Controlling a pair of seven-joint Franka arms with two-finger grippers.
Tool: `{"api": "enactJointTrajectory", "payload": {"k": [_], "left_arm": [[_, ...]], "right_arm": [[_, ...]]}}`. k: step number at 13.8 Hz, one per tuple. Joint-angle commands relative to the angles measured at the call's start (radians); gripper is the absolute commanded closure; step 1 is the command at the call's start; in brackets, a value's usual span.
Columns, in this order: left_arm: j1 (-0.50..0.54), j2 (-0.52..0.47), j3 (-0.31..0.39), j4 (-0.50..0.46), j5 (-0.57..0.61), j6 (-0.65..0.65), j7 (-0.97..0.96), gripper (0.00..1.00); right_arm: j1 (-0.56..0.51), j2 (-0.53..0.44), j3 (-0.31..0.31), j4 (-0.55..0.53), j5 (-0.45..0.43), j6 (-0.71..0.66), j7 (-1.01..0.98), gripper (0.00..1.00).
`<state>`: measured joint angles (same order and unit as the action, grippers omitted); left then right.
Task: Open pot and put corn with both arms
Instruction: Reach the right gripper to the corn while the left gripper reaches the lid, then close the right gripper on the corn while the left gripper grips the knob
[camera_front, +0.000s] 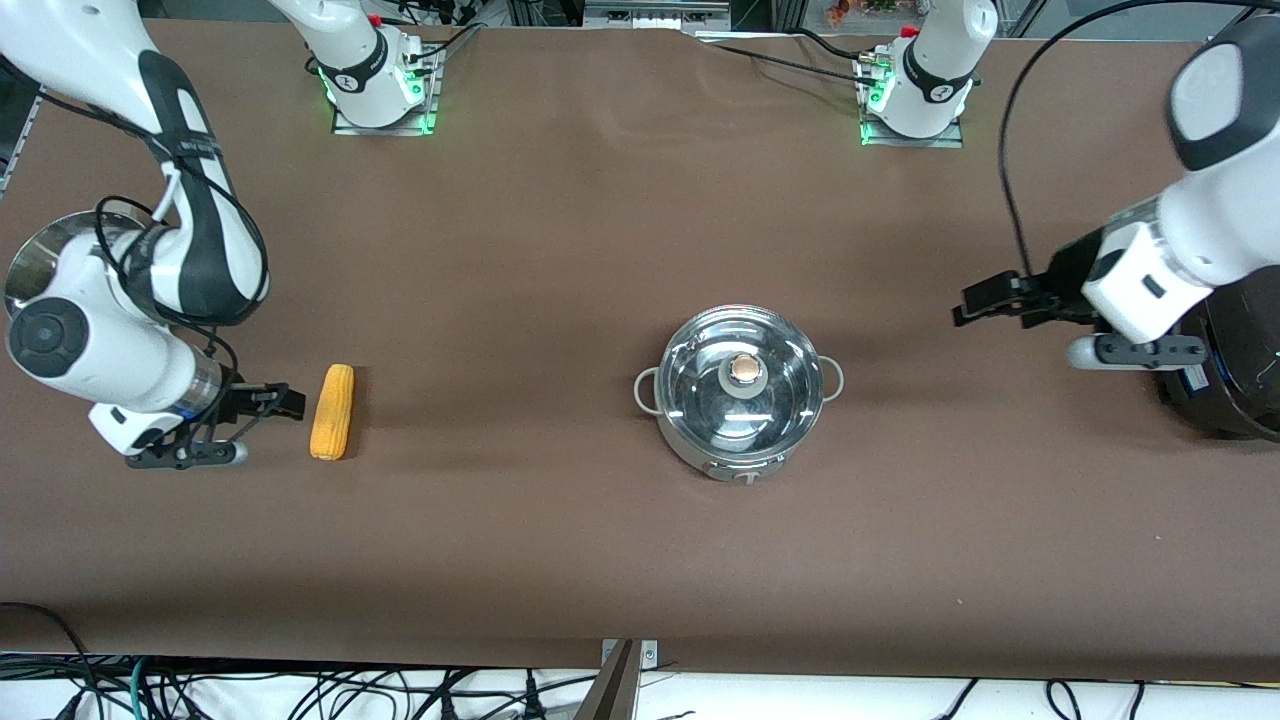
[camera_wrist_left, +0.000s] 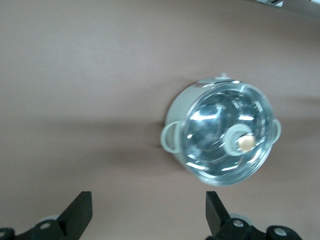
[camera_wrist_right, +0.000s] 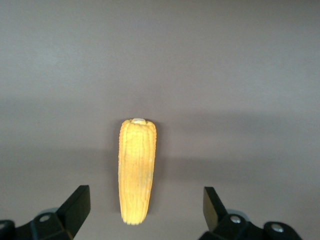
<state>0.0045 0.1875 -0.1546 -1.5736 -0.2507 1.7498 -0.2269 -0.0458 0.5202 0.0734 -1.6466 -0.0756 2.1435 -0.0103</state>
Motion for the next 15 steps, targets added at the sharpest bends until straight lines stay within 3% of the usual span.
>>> {"api": "enactJointTrajectory", "payload": {"k": [1,6,12,15], "left_arm": [[-0.085,0.030,0.000,-0.002,-0.001,0.082,-0.153,0.00],[-0.268,0.096,-0.003,0.001,0.165,0.126,-0.379,0.00],[-0.357,0.199,-0.002,0.003,0.168,0.198,-0.460,0.00],[-0.386,0.242,0.000,0.003,0.168,0.252,-0.468,0.00]], "right_arm": [[-0.006,0.030,0.005,0.013,0.006,0.034,0.000,0.00],[-0.005,0.072,0.005,0.010,0.010,0.085,0.026,0.00],[0.014,0.115,0.006,-0.008,0.011,0.125,0.056,0.00],[0.017,0.112,0.006,-0.077,0.011,0.199,0.070,0.00]]}}
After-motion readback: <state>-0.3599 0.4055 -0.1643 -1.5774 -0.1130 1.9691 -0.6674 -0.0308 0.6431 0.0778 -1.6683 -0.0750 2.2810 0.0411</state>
